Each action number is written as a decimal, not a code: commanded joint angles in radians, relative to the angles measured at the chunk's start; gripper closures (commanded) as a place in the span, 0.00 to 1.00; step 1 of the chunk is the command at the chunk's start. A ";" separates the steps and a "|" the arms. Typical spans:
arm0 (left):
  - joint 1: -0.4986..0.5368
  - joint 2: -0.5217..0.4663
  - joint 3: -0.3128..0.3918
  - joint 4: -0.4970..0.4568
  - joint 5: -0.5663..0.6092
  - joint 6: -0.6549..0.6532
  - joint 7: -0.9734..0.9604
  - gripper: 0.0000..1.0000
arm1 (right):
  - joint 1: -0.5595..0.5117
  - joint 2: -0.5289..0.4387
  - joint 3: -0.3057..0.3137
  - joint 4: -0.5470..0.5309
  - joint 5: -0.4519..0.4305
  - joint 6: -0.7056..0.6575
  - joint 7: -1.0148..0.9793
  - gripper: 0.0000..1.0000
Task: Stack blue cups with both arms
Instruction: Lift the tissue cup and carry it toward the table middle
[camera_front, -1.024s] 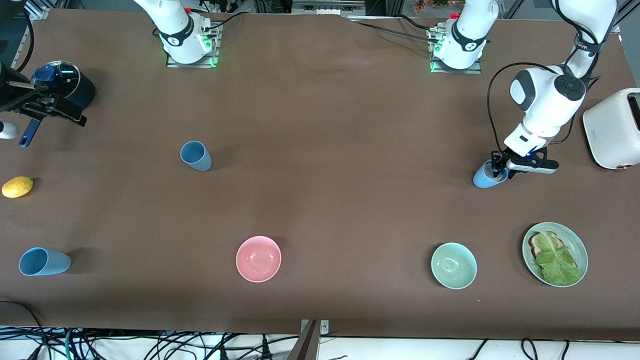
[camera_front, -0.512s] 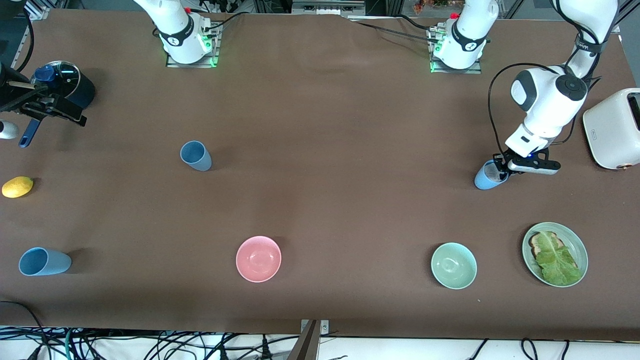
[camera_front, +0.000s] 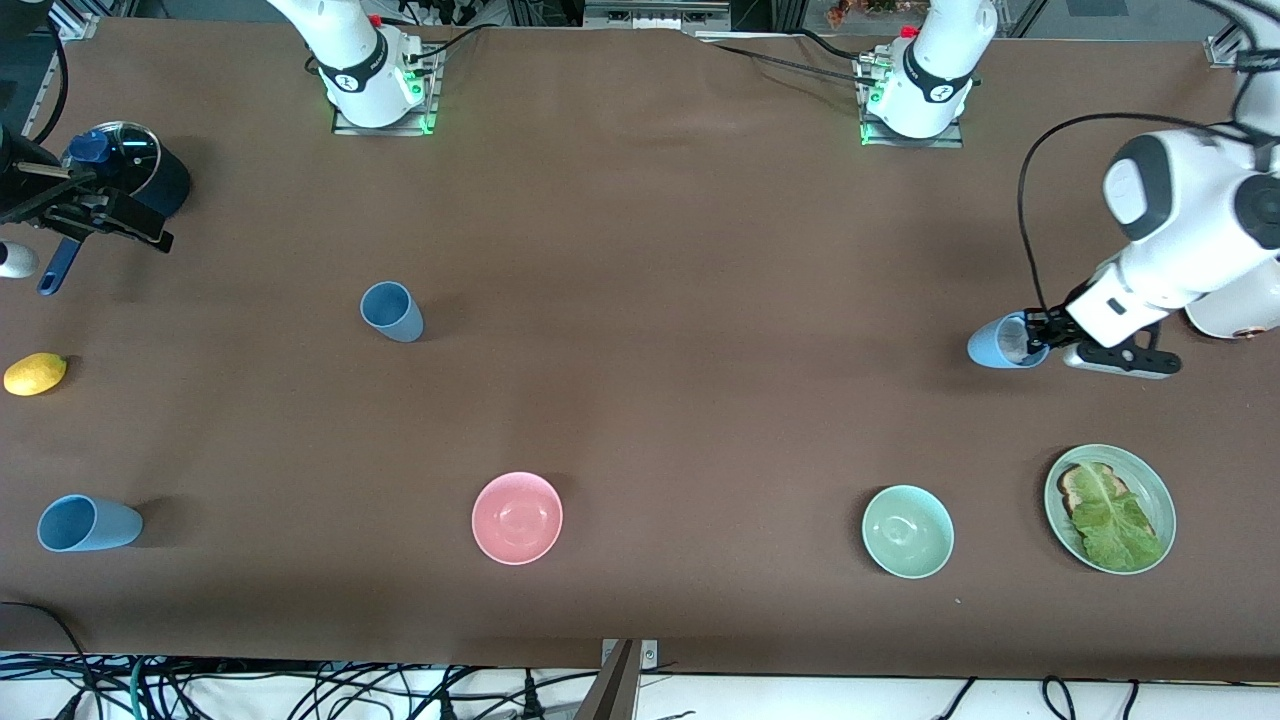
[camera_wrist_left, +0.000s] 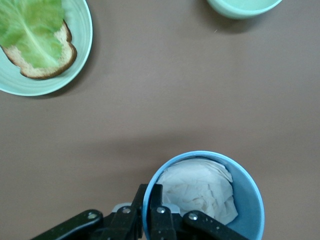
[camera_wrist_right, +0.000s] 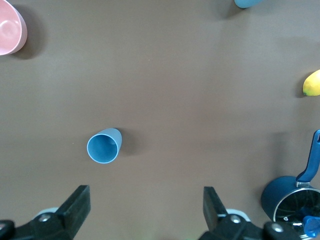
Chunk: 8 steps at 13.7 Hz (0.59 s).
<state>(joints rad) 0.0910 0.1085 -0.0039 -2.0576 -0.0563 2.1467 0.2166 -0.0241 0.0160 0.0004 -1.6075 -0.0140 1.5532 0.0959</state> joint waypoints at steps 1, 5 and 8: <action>-0.042 0.013 -0.001 0.115 -0.016 -0.123 -0.065 1.00 | -0.010 -0.016 0.004 -0.008 0.014 -0.008 0.002 0.00; -0.045 0.013 -0.002 0.189 -0.014 -0.200 -0.065 1.00 | -0.010 -0.016 0.004 -0.008 0.014 -0.008 0.002 0.00; -0.065 0.016 -0.002 0.226 -0.014 -0.232 -0.071 1.00 | -0.010 -0.016 0.004 -0.008 0.014 -0.008 0.001 0.00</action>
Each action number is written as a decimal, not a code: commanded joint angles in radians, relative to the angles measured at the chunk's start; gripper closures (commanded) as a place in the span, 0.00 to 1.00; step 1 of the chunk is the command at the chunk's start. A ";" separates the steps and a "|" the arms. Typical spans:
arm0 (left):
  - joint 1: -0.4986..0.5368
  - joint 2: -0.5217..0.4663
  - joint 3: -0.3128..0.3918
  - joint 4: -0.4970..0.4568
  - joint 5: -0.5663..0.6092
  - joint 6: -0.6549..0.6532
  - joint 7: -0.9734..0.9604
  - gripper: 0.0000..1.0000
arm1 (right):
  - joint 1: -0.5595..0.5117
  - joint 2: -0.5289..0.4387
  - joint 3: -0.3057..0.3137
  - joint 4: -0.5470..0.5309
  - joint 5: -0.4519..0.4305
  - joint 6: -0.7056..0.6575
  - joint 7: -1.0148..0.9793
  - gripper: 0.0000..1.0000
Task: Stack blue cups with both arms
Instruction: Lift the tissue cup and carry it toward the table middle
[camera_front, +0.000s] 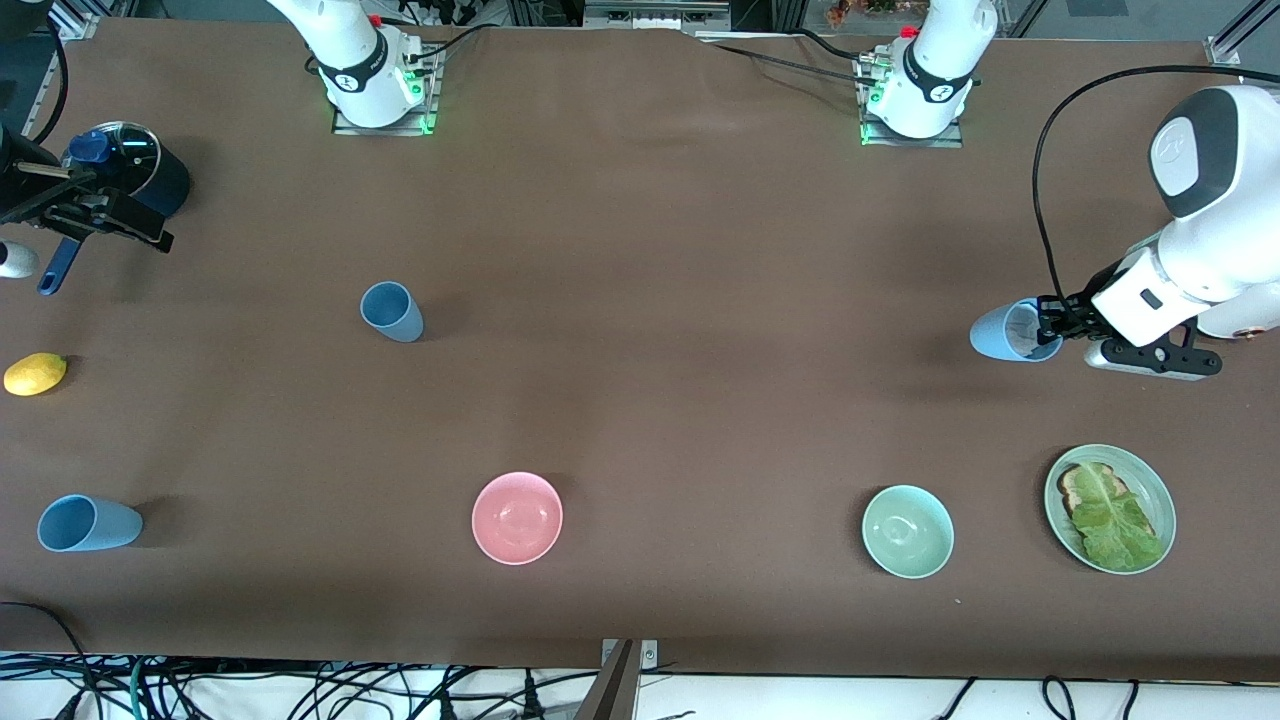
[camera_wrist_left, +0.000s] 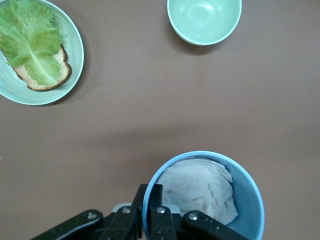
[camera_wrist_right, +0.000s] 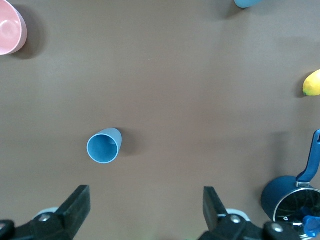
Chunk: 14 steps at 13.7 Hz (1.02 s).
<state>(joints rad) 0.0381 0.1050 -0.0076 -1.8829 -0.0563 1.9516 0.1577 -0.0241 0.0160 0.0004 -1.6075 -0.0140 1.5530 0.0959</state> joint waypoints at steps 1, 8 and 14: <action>-0.020 0.019 0.000 0.060 -0.014 -0.040 -0.029 1.00 | -0.010 -0.016 0.004 -0.008 0.014 -0.008 0.001 0.00; -0.271 0.028 0.000 0.186 -0.014 -0.181 -0.527 1.00 | -0.010 -0.016 0.004 -0.008 0.014 -0.010 0.001 0.00; -0.502 0.094 0.001 0.258 -0.016 -0.178 -0.977 1.00 | -0.010 -0.016 0.003 -0.008 0.014 -0.010 0.002 0.00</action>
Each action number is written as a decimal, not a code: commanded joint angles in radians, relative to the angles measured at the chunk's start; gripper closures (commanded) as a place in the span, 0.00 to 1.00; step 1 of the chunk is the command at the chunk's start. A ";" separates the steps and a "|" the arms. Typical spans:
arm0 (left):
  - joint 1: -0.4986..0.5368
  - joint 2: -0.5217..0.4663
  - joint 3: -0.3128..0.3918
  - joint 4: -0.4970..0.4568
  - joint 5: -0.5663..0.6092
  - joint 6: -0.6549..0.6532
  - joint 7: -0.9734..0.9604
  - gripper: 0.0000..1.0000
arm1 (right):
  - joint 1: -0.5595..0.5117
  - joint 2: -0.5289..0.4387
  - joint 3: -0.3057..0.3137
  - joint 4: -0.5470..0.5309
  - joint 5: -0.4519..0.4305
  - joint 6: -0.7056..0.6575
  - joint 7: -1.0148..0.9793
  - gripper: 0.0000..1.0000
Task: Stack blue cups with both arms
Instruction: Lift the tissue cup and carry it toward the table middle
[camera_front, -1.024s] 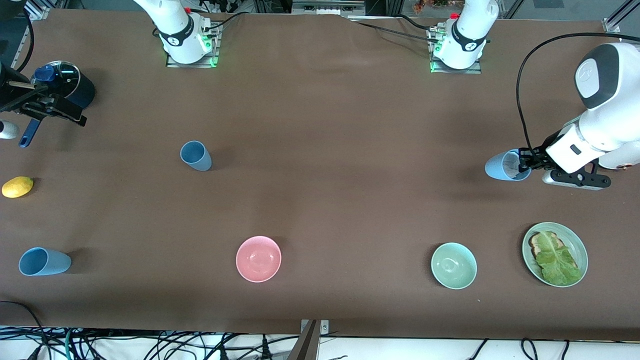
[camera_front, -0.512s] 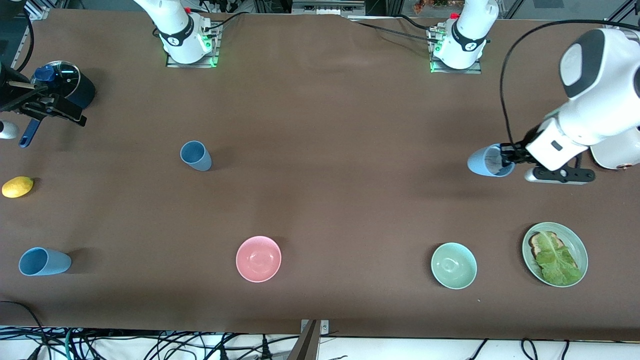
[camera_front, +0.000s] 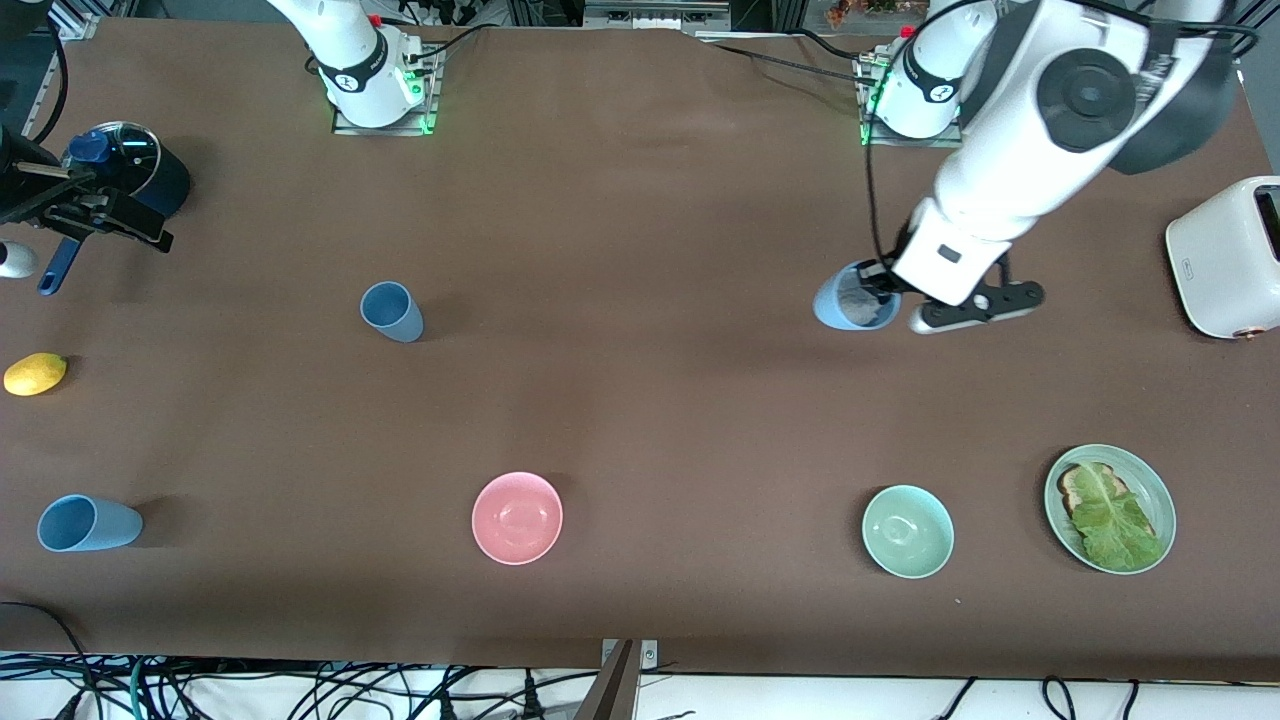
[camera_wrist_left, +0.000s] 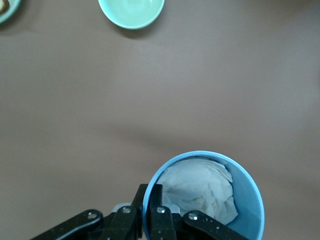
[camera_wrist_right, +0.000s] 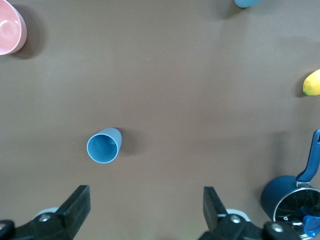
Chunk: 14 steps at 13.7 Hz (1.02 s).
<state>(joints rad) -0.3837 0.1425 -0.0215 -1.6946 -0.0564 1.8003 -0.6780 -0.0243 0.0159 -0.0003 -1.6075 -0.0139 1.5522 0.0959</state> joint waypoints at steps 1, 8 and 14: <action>-0.121 0.081 0.015 0.085 -0.016 -0.026 -0.217 1.00 | -0.009 -0.016 0.003 -0.008 0.014 -0.009 0.002 0.00; -0.274 0.259 0.022 0.217 -0.016 0.040 -0.535 1.00 | -0.009 -0.016 -0.003 -0.008 0.015 -0.017 0.001 0.00; -0.349 0.426 0.025 0.276 0.035 0.200 -0.742 1.00 | -0.009 -0.014 -0.003 -0.008 0.015 -0.017 -0.001 0.00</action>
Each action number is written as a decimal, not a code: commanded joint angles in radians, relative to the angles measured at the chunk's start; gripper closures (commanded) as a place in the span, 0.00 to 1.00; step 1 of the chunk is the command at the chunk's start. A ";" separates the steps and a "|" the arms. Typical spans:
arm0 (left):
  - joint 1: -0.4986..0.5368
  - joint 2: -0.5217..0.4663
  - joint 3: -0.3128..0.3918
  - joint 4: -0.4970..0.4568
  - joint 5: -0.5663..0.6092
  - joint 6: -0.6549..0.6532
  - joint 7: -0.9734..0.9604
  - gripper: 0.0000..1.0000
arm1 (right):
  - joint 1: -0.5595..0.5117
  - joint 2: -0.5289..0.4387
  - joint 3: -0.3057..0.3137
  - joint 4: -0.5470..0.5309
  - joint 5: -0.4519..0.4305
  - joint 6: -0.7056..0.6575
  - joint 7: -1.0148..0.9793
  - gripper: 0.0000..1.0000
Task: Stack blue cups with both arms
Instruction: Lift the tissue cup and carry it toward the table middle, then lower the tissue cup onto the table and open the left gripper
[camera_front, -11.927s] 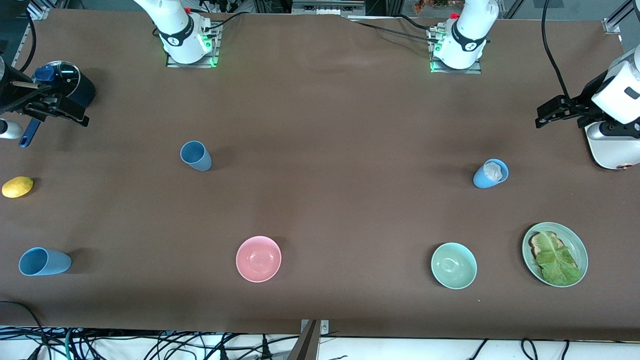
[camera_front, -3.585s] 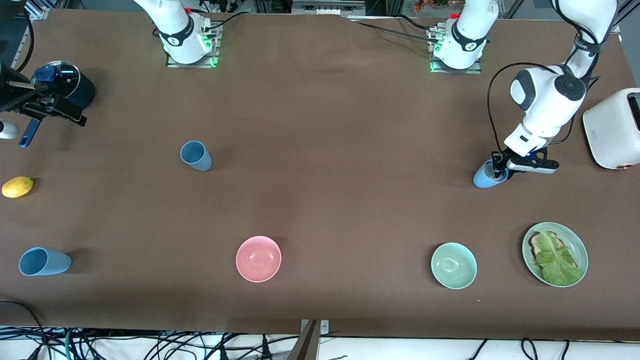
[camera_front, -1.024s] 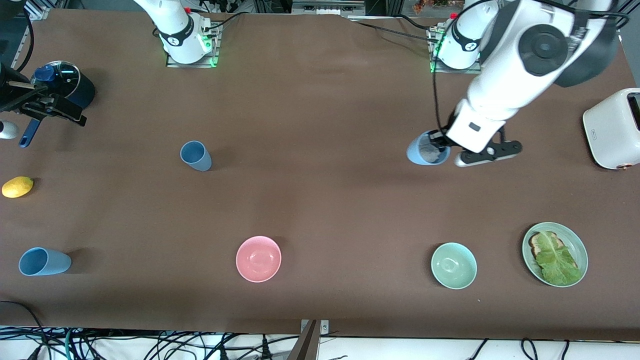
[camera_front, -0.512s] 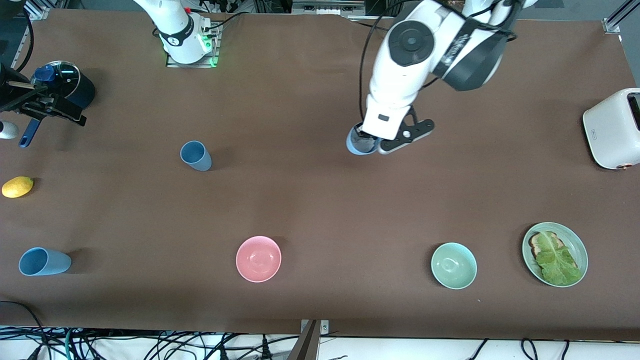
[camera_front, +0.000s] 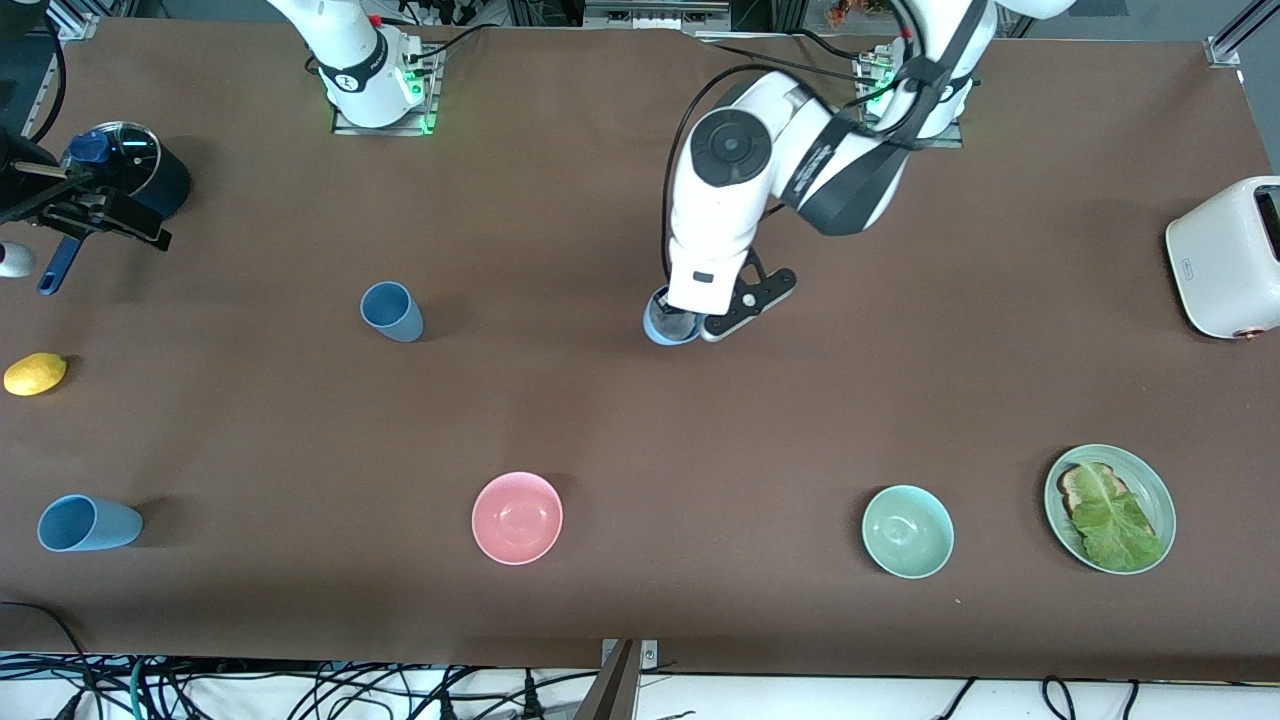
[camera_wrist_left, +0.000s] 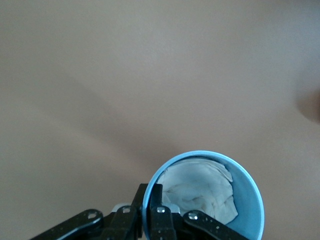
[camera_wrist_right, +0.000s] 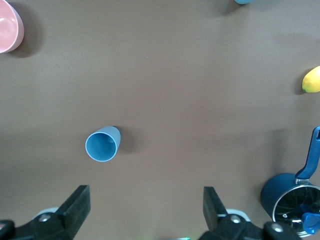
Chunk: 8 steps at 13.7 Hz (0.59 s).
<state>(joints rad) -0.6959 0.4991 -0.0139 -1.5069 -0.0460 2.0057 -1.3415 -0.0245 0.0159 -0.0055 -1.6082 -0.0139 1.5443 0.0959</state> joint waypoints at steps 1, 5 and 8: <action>-0.048 0.087 0.017 0.094 0.026 -0.004 -0.102 1.00 | -0.009 -0.016 0.002 -0.007 0.015 -0.009 0.001 0.00; -0.073 0.131 0.017 0.091 0.069 0.051 -0.172 1.00 | -0.009 -0.016 0.002 -0.007 0.015 -0.009 0.001 0.00; -0.086 0.168 0.017 0.086 0.090 0.091 -0.195 1.00 | -0.009 -0.016 0.002 -0.007 0.015 -0.010 -0.001 0.00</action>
<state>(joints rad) -0.7602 0.6288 -0.0118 -1.4566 0.0191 2.0797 -1.5011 -0.0245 0.0159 -0.0056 -1.6083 -0.0139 1.5438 0.0959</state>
